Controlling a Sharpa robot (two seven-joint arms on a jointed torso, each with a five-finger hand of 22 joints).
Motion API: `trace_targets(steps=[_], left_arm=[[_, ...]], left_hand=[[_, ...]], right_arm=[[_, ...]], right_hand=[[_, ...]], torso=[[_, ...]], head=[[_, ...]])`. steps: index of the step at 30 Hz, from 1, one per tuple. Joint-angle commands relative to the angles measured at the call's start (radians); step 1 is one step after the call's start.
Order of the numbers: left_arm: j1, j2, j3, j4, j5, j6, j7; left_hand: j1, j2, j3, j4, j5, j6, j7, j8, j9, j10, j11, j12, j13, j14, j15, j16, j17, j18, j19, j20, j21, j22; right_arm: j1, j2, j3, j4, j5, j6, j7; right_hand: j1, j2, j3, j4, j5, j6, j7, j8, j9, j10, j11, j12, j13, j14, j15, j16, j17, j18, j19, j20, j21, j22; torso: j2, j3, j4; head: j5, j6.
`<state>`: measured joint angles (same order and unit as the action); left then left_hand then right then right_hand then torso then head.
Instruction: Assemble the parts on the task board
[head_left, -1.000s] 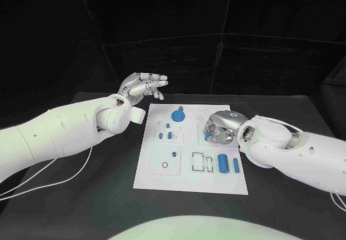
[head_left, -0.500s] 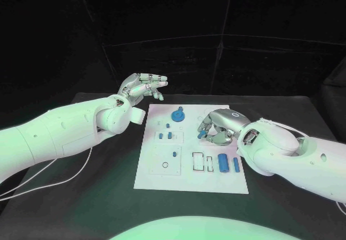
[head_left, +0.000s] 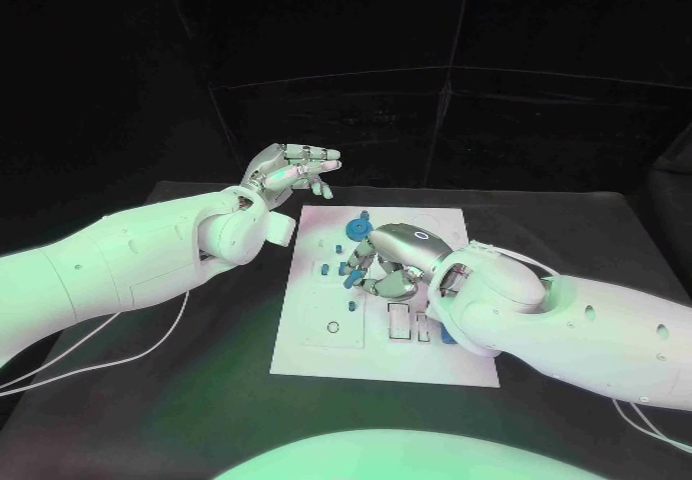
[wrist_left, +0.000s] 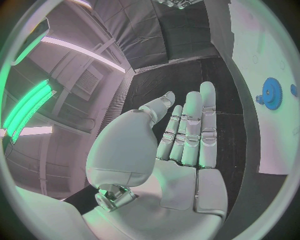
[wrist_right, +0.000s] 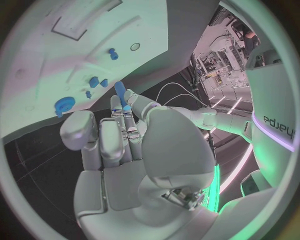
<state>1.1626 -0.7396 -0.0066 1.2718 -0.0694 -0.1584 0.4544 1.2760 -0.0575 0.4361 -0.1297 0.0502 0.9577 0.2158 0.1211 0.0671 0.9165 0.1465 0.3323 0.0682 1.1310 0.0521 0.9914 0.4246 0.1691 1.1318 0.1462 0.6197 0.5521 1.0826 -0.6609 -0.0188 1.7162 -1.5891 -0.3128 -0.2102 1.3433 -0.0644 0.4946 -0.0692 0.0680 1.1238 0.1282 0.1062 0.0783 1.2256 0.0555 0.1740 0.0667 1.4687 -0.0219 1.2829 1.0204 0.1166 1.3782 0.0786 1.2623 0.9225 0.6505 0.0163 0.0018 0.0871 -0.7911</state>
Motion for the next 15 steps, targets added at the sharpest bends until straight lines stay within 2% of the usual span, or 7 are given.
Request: trace_targets(steps=[1, 5, 10, 15], left_arm=[[0.002, 0.003, 0.001, 0.001, -0.002, 0.012, 0.005], [0.002, 0.006, 0.001, 0.001, -0.002, 0.013, 0.004], [0.002, 0.008, 0.001, 0.001, -0.002, 0.013, 0.004], [0.002, 0.01, 0.001, -0.001, -0.002, 0.014, 0.004]], left_hand=[[0.001, 0.009, -0.002, 0.0, 0.003, -0.005, 0.002, 0.006, 0.001, -0.009, -0.001, 0.004, 0.0, -0.008, -0.002, -0.005, -0.001, 0.013, -0.008, -0.002, -0.007, -0.001], [0.001, 0.009, -0.002, 0.0, 0.003, -0.005, 0.002, 0.006, 0.001, -0.009, -0.001, 0.004, 0.0, -0.008, -0.002, -0.005, -0.001, 0.013, -0.008, -0.002, -0.007, -0.001], [0.001, 0.009, -0.002, 0.0, 0.003, -0.005, 0.002, 0.006, 0.001, -0.009, -0.001, 0.004, 0.0, -0.008, -0.002, -0.005, -0.001, 0.013, -0.008, -0.002, -0.007, -0.001], [0.001, 0.009, -0.002, 0.0, 0.003, -0.005, 0.002, 0.006, 0.001, -0.009, -0.001, 0.004, 0.0, -0.008, -0.002, -0.005, -0.001, 0.013, -0.008, -0.002, -0.007, -0.001]], right_arm=[[-0.007, 0.023, -0.003, -0.02, 0.006, 0.051, 0.054], [-0.017, 0.053, -0.008, -0.045, -0.004, 0.079, 0.062], [-0.024, 0.076, -0.021, -0.065, -0.015, 0.113, 0.065], [-0.029, 0.09, -0.026, -0.08, -0.025, 0.139, 0.062]], right_hand=[[-0.006, -0.004, 0.006, 0.0, 0.005, 0.0, 0.008, -0.002, -0.002, 0.004, 0.005, -0.007, -0.001, 0.022, -0.004, -0.001, -0.002, -0.003, 0.0, -0.001, -0.002, -0.002], [-0.006, -0.005, 0.007, 0.0, 0.006, -0.002, 0.009, -0.004, -0.003, 0.003, 0.006, -0.01, -0.001, 0.022, -0.004, -0.002, -0.004, -0.003, -0.001, -0.001, -0.003, -0.003], [-0.007, -0.006, 0.007, 0.0, 0.006, -0.002, 0.009, -0.004, -0.003, 0.002, 0.006, -0.011, -0.001, 0.022, -0.003, -0.002, -0.004, -0.003, -0.001, -0.001, -0.004, -0.005], [-0.007, -0.006, 0.008, 0.0, 0.007, -0.003, 0.01, -0.005, -0.004, 0.002, 0.006, -0.012, -0.001, 0.021, -0.003, -0.003, -0.007, -0.003, -0.002, 0.0, -0.004, -0.006]], torso=[[0.001, 0.0012, -0.0012], [0.0, 0.0011, -0.0015], [0.001, 0.001, -0.0006], [-0.001, 0.0015, -0.0012]], head=[[0.007, -0.003], [0.011, -0.006], [0.015, -0.009], [0.02, -0.011]])
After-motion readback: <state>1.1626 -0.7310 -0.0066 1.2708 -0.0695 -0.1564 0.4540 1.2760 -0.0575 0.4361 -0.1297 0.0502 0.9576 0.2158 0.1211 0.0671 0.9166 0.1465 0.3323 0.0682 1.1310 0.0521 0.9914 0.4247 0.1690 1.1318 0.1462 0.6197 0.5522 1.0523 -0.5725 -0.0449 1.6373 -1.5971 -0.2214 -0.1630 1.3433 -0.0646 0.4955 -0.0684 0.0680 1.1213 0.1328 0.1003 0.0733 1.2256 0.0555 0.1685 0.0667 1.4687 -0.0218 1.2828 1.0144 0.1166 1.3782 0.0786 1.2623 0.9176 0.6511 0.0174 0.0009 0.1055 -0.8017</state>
